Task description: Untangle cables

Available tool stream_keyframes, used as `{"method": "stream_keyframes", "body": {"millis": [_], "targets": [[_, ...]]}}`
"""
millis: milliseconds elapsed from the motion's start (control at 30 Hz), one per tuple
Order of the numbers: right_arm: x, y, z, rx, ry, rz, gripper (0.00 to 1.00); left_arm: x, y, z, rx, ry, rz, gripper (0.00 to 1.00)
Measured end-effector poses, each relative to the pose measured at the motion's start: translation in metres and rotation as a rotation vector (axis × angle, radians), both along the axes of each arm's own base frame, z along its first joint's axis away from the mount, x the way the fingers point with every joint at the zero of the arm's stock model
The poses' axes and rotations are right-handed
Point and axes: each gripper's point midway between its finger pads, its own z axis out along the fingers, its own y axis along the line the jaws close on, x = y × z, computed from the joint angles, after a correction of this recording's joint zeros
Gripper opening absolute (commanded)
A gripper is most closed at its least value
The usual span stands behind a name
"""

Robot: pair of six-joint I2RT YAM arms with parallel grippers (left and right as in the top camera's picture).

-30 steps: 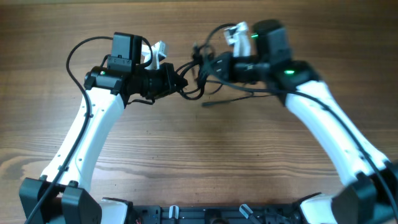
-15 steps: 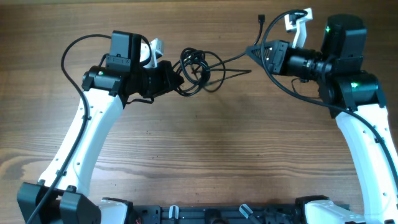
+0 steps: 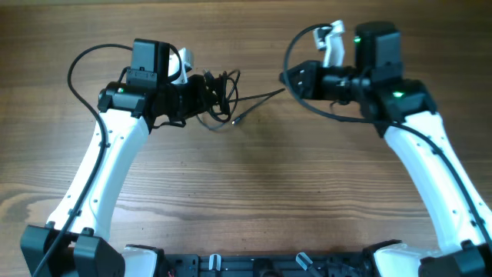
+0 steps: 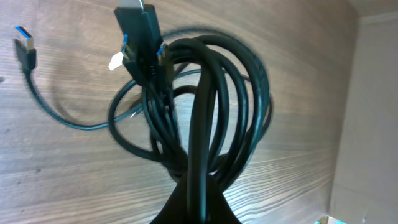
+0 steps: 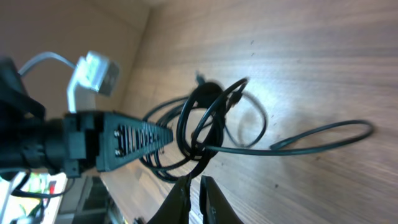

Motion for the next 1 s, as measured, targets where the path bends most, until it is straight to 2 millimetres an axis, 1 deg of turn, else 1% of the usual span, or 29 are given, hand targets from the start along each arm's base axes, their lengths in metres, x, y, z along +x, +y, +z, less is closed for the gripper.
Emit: {"method": "stream_keyframes", "body": {"millis": [100, 133, 200, 233, 333, 400, 500, 600, 700, 767, 867, 1000], "targets": [[-0.003, 0.018, -0.013, -0.018, 0.022, 0.038, 0.09, 0.005, -0.01, 0.01, -0.057, -0.043, -0.031, 0.04], [-0.004, 0.022, -0.016, -0.02, 0.026, 0.046, 0.13, 0.007, -0.013, 0.014, -0.081, -0.052, -0.039, 0.04], [-0.002, 0.025, -0.019, -0.024, 0.024, 0.051, 0.22, 0.007, -0.018, 0.019, -0.13, -0.037, -0.024, 0.04], [-0.001, 0.024, -0.018, -0.025, 0.018, 0.049, 0.24, 0.007, -0.019, 0.02, -0.145, -0.025, -0.012, 0.04], [0.001, 0.025, -0.016, -0.022, -0.002, 0.051, 0.26, 0.007, -0.022, 0.024, -0.199, 0.021, 0.028, 0.04], [0.002, 0.028, -0.011, -0.005, -0.02, 0.063, 0.28, 0.005, -0.024, 0.025, -0.208, 0.017, 0.007, 0.04], [0.004, 0.034, 0.0, 0.029, -0.071, 0.094, 0.3, 0.003, -0.028, 0.025, -0.173, -0.043, -0.075, 0.04], [0.002, 0.047, 0.011, 0.058, -0.129, 0.135, 0.33, -0.001, -0.035, 0.025, -0.14, -0.101, -0.16, 0.04], [-0.007, 0.068, 0.019, 0.075, -0.173, 0.185, 0.34, -0.004, -0.041, 0.025, -0.122, -0.132, -0.211, 0.04], [-0.01, 0.074, 0.012, 0.047, -0.143, 0.158, 0.36, -0.005, -0.043, 0.025, -0.116, -0.143, -0.227, 0.04], [-0.007, 0.071, -0.001, 0.011, -0.087, 0.101, 0.36, -0.005, -0.043, 0.025, -0.113, -0.148, -0.233, 0.04], [0.0, 0.068, -0.027, -0.03, -0.007, 0.053, 0.36, -0.005, -0.043, 0.025, -0.111, -0.152, -0.237, 0.04]]}}
